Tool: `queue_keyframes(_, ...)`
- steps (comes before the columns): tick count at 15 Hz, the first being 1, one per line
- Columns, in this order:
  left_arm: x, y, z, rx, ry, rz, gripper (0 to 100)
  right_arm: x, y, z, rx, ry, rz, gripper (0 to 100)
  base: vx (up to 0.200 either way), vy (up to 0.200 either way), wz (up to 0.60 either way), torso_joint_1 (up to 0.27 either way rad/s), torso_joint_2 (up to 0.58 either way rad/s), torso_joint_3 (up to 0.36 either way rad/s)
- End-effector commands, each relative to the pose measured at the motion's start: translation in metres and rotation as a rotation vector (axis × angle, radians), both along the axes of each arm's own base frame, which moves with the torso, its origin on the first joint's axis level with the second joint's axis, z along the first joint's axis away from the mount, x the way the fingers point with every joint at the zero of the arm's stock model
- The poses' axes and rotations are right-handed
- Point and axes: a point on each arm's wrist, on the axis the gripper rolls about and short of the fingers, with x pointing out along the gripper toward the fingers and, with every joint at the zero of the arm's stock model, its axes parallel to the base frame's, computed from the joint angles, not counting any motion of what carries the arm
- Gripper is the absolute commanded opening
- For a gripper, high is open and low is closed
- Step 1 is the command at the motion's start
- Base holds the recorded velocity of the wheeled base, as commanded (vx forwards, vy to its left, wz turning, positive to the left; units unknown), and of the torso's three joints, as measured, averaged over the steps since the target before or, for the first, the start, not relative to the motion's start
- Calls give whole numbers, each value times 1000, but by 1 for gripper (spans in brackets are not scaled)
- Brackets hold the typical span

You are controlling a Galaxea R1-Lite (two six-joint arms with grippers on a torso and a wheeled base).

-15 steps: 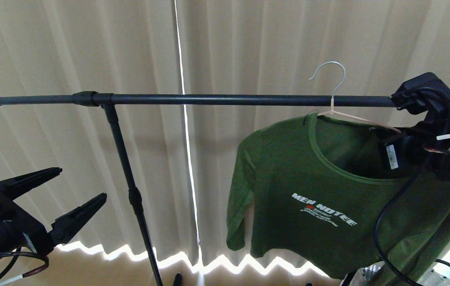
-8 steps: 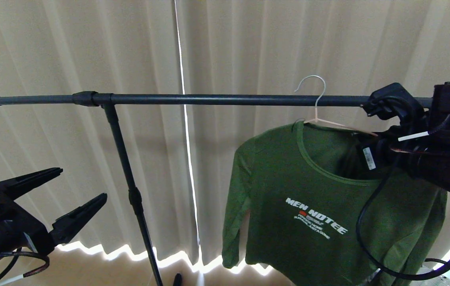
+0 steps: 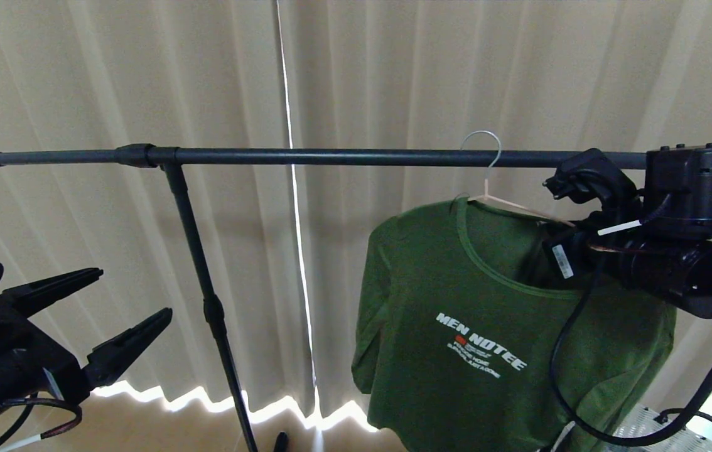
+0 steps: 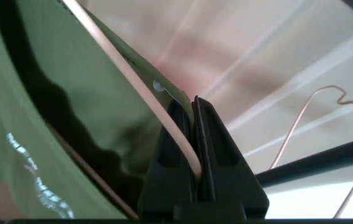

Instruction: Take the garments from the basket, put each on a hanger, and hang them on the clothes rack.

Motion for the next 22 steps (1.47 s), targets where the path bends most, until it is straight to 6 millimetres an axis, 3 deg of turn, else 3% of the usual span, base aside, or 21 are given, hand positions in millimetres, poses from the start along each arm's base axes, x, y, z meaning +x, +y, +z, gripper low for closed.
queue_keyframes(1,0,0,-1,0,4,-1,100,3,2,1,1,-6,0,0,0,0,0,0,0,0)
queue_keyframes(15,0,0,-1,0,6,-1,100,10,22,-12,-19,37,56,0,0,0,0,0,0,0)
queue_keyframes(16,0,0,-1,0,6,-1,100,9,22,-13,-19,38,58,100,0,0,0,0,0,0)
queue_keyframes(22,0,0,-1,0,6,-1,100,-3,26,-14,28,1,145,100,0,0,0,0,0,0)
